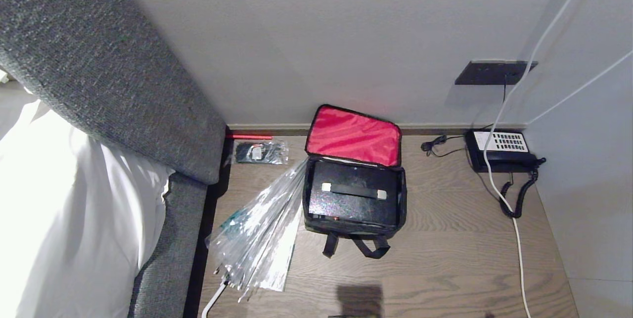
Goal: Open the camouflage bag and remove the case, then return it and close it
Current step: Grip the handle
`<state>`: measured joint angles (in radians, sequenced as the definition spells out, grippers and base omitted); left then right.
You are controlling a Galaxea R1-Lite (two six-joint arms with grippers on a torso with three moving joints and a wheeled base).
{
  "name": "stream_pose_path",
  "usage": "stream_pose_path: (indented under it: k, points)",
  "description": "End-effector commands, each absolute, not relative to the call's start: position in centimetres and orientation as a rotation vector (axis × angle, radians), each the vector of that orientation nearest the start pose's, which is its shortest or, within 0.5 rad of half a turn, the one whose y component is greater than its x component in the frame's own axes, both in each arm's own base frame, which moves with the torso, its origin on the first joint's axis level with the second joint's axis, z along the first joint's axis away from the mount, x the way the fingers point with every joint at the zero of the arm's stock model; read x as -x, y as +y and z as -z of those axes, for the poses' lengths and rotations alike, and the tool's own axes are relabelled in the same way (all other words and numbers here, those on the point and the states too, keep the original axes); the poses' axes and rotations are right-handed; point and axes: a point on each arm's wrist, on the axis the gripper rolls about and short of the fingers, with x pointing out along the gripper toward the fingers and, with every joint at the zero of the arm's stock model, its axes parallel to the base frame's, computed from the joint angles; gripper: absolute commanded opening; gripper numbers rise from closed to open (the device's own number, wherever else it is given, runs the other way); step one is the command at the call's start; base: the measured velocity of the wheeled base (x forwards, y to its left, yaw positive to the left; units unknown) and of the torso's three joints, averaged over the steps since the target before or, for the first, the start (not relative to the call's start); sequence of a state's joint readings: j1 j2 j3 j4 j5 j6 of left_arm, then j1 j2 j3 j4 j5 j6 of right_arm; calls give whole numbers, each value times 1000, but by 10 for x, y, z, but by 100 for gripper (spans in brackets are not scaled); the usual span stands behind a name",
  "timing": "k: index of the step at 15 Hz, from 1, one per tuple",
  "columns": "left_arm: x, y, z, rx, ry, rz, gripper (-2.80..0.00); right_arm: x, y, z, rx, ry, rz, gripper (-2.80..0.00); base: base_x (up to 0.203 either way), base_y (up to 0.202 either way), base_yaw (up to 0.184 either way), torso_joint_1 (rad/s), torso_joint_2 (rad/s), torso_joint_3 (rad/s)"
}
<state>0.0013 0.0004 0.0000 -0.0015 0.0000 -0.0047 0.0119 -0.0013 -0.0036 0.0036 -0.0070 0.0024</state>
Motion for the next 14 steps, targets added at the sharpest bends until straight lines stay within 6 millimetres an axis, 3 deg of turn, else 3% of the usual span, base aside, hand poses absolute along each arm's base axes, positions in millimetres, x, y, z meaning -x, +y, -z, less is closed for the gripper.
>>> stream_pose_path:
  k: [1,14]
  points:
    - [23,0,-76,6,-2,-2,-280,24,0,-75,8,-20,-6,-280,0,0,0,0,0,0]
    - [23,0,-76,5,-2,-3,-280,24,0,-75,7,-23,-5,-280,0,0,0,0,0,0]
